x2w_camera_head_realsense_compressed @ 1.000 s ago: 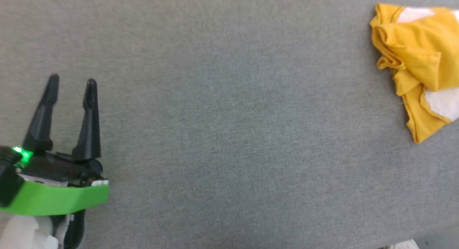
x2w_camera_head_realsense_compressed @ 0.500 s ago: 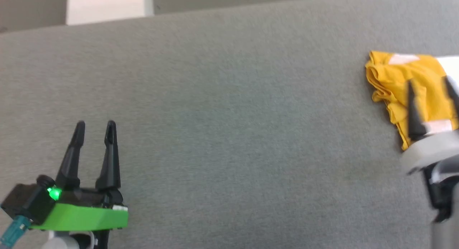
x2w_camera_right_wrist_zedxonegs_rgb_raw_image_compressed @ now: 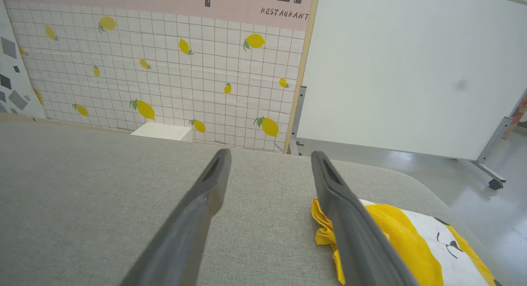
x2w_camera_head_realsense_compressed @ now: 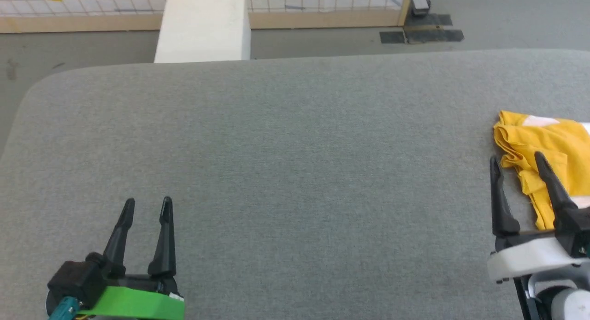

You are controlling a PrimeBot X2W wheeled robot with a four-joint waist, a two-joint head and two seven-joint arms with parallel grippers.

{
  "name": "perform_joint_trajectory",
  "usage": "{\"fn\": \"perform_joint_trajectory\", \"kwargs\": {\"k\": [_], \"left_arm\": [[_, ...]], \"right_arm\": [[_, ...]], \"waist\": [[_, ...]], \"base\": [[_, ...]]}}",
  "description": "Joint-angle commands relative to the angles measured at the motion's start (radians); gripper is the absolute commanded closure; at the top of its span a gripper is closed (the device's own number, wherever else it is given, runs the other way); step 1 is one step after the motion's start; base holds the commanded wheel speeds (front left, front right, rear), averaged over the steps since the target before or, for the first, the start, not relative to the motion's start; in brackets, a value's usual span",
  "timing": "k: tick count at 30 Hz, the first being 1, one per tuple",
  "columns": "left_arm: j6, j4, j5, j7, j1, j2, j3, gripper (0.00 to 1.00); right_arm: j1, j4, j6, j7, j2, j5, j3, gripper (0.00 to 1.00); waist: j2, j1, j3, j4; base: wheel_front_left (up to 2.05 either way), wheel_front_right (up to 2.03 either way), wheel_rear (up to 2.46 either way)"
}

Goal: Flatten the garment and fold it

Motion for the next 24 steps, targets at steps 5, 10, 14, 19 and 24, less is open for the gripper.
{"fn": "perform_joint_trajectory", "kwargs": {"k": [5,10,14,19,24], "left_arm": [[-0.022,0.040,0.027,-0.004,0.026,-0.030,0.014,0.00],[-0.038,0.074,0.046,-0.004,0.036,-0.049,0.031,0.00],[-0.049,0.086,0.052,-0.004,0.042,-0.060,0.038,0.00],[-0.056,0.089,0.060,-0.004,0.042,-0.070,0.045,0.00],[-0.054,0.093,0.061,0.002,0.029,-0.071,0.043,1.00]], "right_arm": [[0.050,0.052,-0.002,-0.039,0.001,0.024,-0.019,0.00],[0.062,0.091,-0.002,-0.061,0.001,0.045,-0.026,0.00],[0.065,0.109,-0.002,-0.067,0.001,0.053,-0.018,0.00],[0.063,0.118,-0.002,-0.071,0.001,0.058,-0.010,0.00],[0.052,0.118,0.000,-0.066,0.001,0.053,-0.011,1.00]], "waist": [[0.0000,0.0001,-0.034,0.038],[0.0000,0.0001,-0.044,0.044],[0.0000,0.0001,-0.049,0.047],[0.0000,0.0001,-0.045,0.047],[0.0000,0.0001,-0.043,0.048]], "base": [[0.00,0.00,0.00],[0.00,0.00,0.00],[0.00,0.00,0.00],[0.00,0.00,0.00],[0.00,0.00,0.00]]}}
